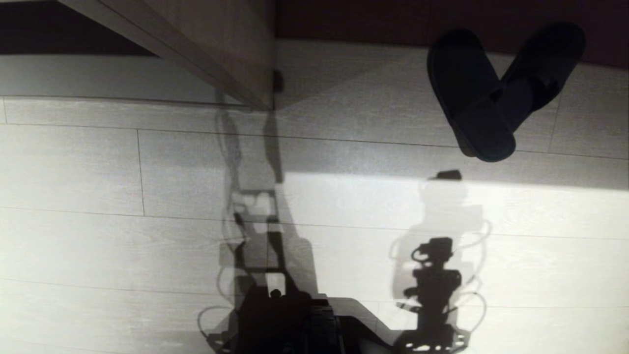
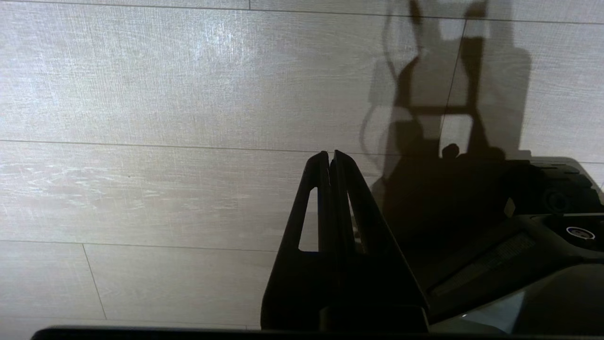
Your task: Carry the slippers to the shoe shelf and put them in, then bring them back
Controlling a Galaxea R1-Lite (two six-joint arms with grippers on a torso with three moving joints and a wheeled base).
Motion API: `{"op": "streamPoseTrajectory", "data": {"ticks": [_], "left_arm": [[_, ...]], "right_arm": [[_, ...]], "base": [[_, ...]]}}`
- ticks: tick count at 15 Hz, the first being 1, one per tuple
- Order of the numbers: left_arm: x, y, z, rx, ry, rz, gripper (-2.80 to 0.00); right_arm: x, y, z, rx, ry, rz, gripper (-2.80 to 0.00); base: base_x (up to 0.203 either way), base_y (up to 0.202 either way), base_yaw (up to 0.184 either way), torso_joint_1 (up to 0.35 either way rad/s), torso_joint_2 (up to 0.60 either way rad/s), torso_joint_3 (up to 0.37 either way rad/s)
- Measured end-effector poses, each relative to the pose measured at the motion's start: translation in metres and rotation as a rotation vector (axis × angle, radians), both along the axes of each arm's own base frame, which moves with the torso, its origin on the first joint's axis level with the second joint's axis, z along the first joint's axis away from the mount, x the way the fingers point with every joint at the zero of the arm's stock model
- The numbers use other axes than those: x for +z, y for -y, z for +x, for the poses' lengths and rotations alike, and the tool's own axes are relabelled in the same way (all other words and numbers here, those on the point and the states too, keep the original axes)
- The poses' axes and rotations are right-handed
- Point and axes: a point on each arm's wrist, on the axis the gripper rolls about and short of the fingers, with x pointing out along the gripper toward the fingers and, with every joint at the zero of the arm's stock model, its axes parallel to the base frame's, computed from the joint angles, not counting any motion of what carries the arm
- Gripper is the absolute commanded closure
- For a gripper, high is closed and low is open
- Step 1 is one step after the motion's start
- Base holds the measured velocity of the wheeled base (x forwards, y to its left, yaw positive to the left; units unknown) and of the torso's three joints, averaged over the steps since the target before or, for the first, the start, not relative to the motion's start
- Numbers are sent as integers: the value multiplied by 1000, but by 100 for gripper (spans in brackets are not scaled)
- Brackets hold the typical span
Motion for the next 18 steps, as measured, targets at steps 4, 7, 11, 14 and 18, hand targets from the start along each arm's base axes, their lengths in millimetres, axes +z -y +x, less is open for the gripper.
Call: {"op": "streamPoseTrajectory", "data": {"ticks": [4, 7, 11, 14, 18], "left_arm": [[0, 0, 0, 0, 1, 0, 0], [0, 0, 0, 0, 0, 0, 0], [0, 0, 0, 0, 0, 0, 0], [0, 0, 0, 0, 1, 0, 0], [0, 0, 0, 0, 1, 0, 0]], "right_arm": [[-23, -2, -17, 104, -57, 32, 0], [-33, -3, -25, 162, -53, 48, 0], [-39, -3, -30, 167, -28, 114, 0], [-39, -3, -31, 165, -16, 117, 0], [-39, -3, -31, 162, -12, 119, 0]], "base": [[0, 0, 0, 0, 0, 0], [0, 0, 0, 0, 0, 0], [0, 0, 0, 0, 0, 0], [0, 0, 0, 0, 0, 0], [0, 0, 0, 0, 0, 0]]}}
